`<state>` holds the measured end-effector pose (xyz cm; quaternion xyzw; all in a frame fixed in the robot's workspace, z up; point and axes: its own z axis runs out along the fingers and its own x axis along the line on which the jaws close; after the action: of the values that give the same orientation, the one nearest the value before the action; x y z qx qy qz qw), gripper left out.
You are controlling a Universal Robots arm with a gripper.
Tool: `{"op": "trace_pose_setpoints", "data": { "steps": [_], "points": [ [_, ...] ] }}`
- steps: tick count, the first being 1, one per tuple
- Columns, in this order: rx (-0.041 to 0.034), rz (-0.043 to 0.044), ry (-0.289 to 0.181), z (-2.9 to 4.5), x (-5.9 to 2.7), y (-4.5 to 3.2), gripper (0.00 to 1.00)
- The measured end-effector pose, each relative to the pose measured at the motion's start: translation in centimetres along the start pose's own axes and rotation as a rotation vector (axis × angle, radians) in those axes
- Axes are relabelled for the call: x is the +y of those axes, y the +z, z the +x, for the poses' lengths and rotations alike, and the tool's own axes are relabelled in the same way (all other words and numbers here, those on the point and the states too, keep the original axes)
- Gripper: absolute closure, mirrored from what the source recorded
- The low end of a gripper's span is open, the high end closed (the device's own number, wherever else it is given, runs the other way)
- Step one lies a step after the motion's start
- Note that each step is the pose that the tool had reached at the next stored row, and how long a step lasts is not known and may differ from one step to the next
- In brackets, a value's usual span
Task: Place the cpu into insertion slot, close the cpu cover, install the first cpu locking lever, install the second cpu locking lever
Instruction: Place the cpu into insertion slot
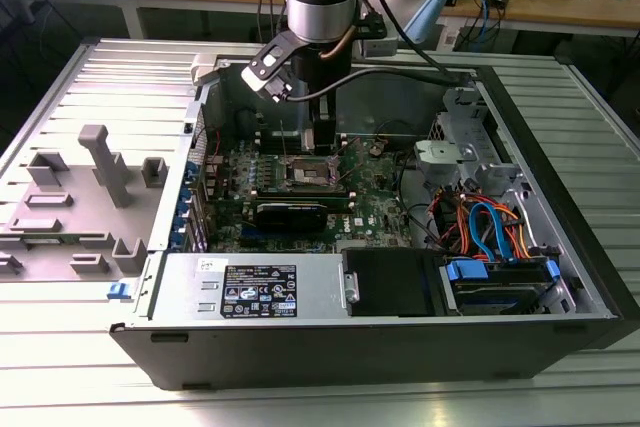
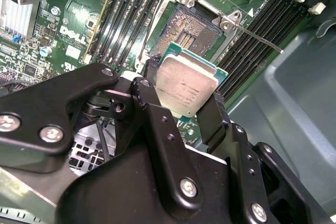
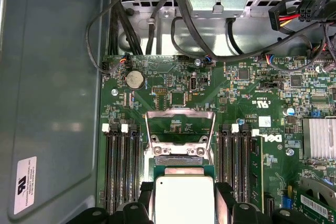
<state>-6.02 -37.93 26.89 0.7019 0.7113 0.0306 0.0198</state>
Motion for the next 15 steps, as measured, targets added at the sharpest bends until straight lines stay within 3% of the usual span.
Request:
{"op": "trace_pose_setpoints", "data": {
  "steps": [7, 15],
  "points": [
    [-0.0001, -0.0003, 0.001, 0.00, -0.01, 0.19, 0.45],
    [-0.0018, -0.0026, 0.015, -0.02, -0.11, 1.31, 0.45]
  ]
}}
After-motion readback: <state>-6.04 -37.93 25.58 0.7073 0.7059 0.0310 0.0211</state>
